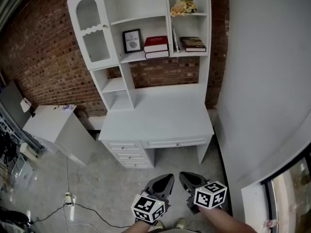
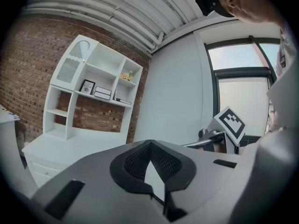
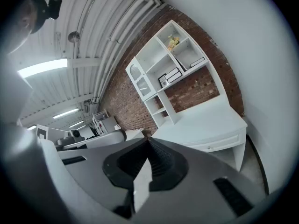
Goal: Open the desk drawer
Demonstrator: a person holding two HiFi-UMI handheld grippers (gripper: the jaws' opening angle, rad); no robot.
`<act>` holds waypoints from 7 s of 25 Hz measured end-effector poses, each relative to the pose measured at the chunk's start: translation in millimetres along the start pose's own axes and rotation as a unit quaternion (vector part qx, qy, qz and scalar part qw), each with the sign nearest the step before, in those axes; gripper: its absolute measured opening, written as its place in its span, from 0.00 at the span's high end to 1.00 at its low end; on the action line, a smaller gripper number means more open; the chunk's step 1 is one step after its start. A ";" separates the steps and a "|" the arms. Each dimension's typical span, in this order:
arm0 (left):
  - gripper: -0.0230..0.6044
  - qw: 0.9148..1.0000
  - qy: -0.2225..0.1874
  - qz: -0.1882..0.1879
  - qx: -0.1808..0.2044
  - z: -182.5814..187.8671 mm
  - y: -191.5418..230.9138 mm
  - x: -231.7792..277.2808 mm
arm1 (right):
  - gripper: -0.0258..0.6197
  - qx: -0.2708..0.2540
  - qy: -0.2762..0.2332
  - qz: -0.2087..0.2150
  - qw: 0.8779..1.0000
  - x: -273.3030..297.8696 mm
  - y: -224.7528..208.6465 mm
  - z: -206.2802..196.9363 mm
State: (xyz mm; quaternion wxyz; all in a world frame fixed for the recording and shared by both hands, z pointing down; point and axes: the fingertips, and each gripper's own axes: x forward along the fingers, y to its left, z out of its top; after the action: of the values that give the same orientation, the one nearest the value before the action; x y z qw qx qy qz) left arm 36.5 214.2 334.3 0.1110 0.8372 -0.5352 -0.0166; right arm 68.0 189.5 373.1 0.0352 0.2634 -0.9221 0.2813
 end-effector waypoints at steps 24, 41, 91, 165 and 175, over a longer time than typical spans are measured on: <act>0.95 0.999 0.029 0.012 -0.041 -29.2 19.5 54.3 | 0.93 0.029 -0.001 -0.005 1.000 6.4 -58.0 5.3; 0.95 0.993 0.098 -0.015 -0.066 -81.3 171.2 180.4 | 0.93 0.064 0.061 -0.085 0.992 166.5 -177.9 4.6; 0.95 0.991 0.120 -0.019 -0.062 -184.1 287.2 315.1 | 0.84 0.230 0.179 -0.165 0.942 345.4 -445.7 -190.0; 0.95 0.983 0.136 -0.115 -0.048 -111.5 185.3 242.2 | 0.90 0.210 0.200 -0.154 0.945 164.9 -265.4 -168.5; 0.95 0.988 0.093 -0.111 -0.046 -45.0 191.8 250.9 | 0.92 0.132 0.043 -0.136 0.981 193.5 -256.0 9.5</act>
State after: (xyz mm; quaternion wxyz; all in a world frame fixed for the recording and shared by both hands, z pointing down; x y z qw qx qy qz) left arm -21.0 -81.1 440.1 0.1967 0.8833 -0.4249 0.0246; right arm 32.1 -85.7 534.4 0.0771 0.3763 -0.8300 0.4045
